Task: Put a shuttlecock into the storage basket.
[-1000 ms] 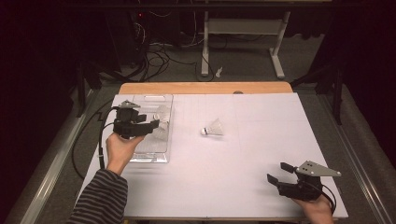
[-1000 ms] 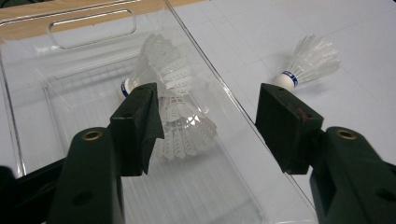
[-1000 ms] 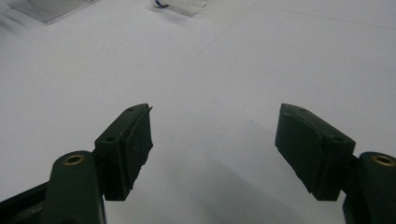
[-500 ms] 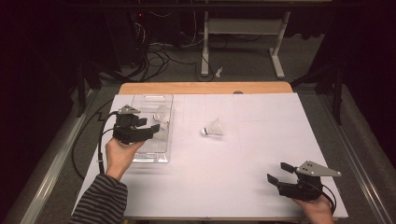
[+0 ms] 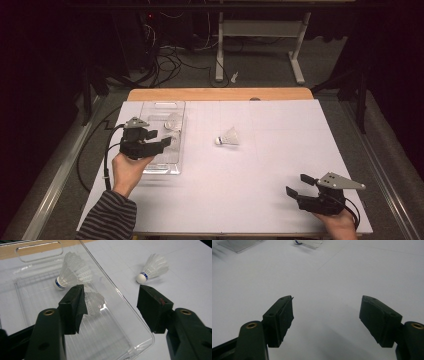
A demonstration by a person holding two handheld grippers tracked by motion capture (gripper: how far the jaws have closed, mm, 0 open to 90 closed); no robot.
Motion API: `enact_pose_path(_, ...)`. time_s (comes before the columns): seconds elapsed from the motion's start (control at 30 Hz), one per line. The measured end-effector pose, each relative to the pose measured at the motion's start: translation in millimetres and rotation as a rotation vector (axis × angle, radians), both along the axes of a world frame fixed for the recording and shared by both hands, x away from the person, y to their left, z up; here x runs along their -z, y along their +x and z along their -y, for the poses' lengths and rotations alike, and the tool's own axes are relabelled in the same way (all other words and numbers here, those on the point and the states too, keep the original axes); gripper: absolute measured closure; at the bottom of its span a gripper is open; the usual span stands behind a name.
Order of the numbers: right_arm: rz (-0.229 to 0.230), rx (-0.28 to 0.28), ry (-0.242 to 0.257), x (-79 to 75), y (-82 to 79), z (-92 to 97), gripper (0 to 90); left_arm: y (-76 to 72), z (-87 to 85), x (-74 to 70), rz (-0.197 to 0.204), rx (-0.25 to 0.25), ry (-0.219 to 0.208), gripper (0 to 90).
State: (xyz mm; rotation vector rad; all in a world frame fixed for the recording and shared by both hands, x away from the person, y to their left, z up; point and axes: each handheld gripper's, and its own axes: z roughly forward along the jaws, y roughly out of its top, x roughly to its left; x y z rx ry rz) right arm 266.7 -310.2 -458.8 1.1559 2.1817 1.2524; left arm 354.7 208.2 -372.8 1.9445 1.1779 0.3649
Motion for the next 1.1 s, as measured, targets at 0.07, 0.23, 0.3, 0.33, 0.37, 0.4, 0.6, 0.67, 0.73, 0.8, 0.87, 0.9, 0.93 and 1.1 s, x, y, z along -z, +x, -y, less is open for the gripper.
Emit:
enact_pose_path(0.07,-0.001,0.003,0.002,0.1,0.1,0.2,27.7,-3.6,-1.5,-0.3,0.007,0.000,-0.004,40.1)
enact_pose_path(0.23,-0.001,0.003,0.001,0.0,0.0,-0.3,27.7,-9.7,-3.2,-1.7,0.016,0.006,-0.018,40.1)
enact_pose_path(0.3,-0.001,0.003,0.001,0.0,0.1,-0.6,27.7,-11.4,-3.6,-1.6,0.018,0.010,-0.023,40.1)
enact_pose_path(0.33,-0.002,0.002,0.001,0.1,0.1,-0.7,27.7,-12.2,-3.5,-1.3,0.018,0.010,-0.026,40.1)
enact_pose_path(0.37,-0.002,0.003,0.001,0.1,0.1,-0.6,27.7,-12.9,-3.5,-0.9,0.018,0.012,-0.027,40.1)
enact_pose_path(0.4,-0.001,0.003,0.002,0.1,0.1,-0.4,27.7,-13.4,-3.5,-0.6,0.018,0.012,-0.027,40.1)
enact_pose_path(0.6,-0.002,0.004,0.004,0.0,0.1,-0.1,27.7,-17.9,-3.0,0.9,0.024,0.022,-0.037,40.3)
enact_pose_path(0.67,-0.002,0.003,0.005,-0.1,0.0,0.0,27.7,-20.0,-3.8,1.0,0.031,0.022,-0.042,40.4)
enact_pose_path(0.73,-0.001,0.004,0.010,0.0,-0.1,0.3,27.7,-22.0,-4.8,1.0,0.034,0.020,-0.047,40.4)
enact_pose_path(0.8,-0.003,0.006,0.010,0.3,0.4,0.5,27.7,-23.7,-5.7,1.0,0.036,0.018,-0.048,40.4)
enact_pose_path(0.87,-0.005,0.005,0.007,0.1,0.2,0.2,27.6,-25.7,-7.4,1.1,0.038,0.017,-0.051,40.3)
enact_pose_path(0.9,-0.003,0.004,0.008,0.1,0.1,0.0,27.7,-26.3,-7.9,1.1,0.037,0.016,-0.053,40.1)
enact_pose_path(0.93,-0.002,0.003,0.006,0.0,0.0,0.0,27.7,-27.5,-9.0,1.2,0.040,0.013,-0.056,40.1)
enact_pose_path(1.1,-0.002,0.006,0.009,-0.1,-0.1,0.2,27.7,-33.1,-13.7,3.6,0.043,0.012,-0.063,40.2)
